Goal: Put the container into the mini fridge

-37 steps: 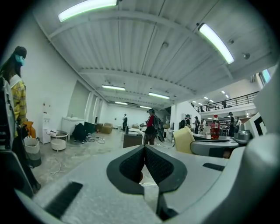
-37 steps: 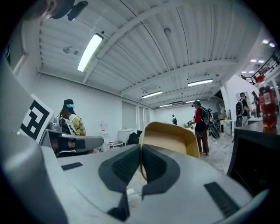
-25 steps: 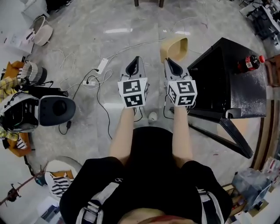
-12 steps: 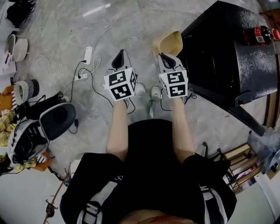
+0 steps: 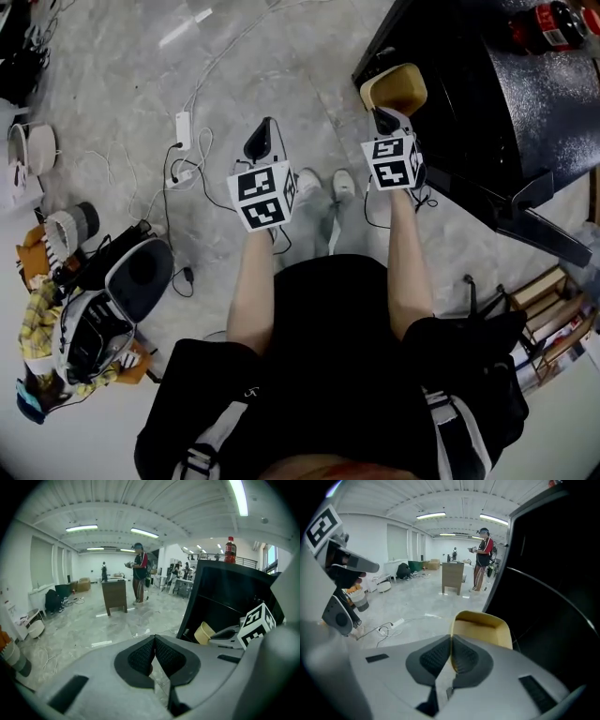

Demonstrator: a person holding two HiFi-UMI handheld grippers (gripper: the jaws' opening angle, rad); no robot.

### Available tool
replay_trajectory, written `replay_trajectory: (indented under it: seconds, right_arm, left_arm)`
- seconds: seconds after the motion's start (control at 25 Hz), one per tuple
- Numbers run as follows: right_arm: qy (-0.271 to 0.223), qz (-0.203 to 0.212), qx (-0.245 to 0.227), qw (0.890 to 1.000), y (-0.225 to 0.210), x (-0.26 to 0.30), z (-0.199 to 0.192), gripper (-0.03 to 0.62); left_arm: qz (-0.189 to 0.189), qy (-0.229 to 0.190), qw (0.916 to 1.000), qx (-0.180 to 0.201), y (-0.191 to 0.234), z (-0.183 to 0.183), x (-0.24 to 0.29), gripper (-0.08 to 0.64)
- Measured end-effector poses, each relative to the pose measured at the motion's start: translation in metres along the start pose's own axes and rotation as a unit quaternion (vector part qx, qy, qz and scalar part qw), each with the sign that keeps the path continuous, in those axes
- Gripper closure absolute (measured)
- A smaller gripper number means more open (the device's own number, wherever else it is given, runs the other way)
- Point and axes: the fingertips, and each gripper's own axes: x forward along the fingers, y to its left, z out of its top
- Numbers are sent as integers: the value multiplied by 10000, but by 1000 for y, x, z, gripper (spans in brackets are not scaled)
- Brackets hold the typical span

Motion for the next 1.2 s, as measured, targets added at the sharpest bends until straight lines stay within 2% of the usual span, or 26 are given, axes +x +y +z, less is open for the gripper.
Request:
replay_trajectory:
  seconds: [0.36, 0.72, 0.96, 1.2]
  right_arm:
    - [915, -708, -131, 9932, -64, 50, -63, 575]
    - [1373, -1111, 151, 9842, -99, 78, -95, 574]
    - [1439, -1255, 231, 9813, -107, 86, -101, 574]
    - [1282, -1344, 590, 9808, -99, 74, -94, 572]
  left_arm:
    - [60, 324, 9989, 332, 10, -16, 7, 555]
    - [19, 389, 9985, 392, 13, -20, 8, 555]
    - [-17, 358, 9985, 407, 12, -19, 4, 555]
    - [-15, 236, 9995, 222, 17, -13, -3, 555]
